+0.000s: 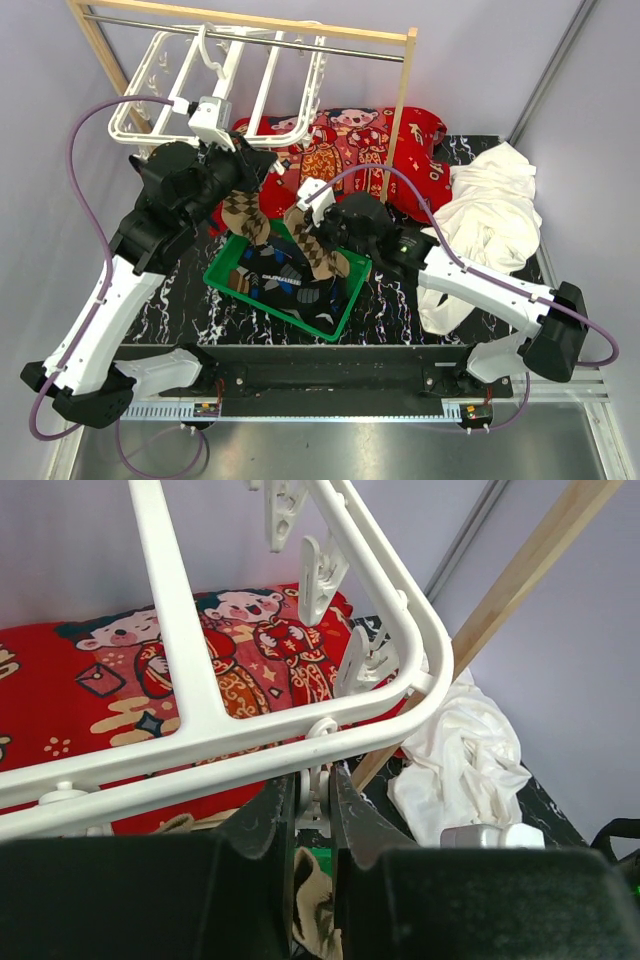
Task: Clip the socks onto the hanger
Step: Pick up the sock from the bin, then clamp the sock onto the hanger.
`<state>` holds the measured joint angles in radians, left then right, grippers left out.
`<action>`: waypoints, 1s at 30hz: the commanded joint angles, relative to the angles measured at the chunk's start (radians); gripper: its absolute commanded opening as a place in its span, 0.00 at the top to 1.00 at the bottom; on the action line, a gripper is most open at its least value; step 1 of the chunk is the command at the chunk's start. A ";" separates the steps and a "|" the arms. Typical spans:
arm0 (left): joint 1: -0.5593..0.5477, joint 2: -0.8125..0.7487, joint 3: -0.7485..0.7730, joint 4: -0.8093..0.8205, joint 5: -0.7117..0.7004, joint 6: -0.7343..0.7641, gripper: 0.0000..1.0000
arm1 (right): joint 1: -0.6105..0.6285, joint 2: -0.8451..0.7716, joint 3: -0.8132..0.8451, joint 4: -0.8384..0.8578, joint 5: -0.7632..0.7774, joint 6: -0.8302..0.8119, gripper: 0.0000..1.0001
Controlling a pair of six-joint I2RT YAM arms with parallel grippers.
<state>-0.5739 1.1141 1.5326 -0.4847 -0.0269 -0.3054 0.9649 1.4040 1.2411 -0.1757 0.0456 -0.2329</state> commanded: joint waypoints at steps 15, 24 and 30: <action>0.002 0.018 0.069 0.000 0.107 -0.038 1.00 | 0.009 -0.023 0.006 0.525 0.069 -0.174 1.00; 0.002 0.026 0.057 -0.002 0.074 -0.028 1.00 | 0.009 -0.040 0.006 0.536 0.063 -0.181 1.00; 0.002 0.029 0.057 -0.009 0.056 -0.015 1.00 | 0.008 -0.056 -0.003 0.535 0.059 -0.183 1.00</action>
<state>-0.5739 1.1381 1.5581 -0.5079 0.0448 -0.3389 0.9661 1.3937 1.2079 0.2951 0.0944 -0.4034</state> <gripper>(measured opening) 0.149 0.008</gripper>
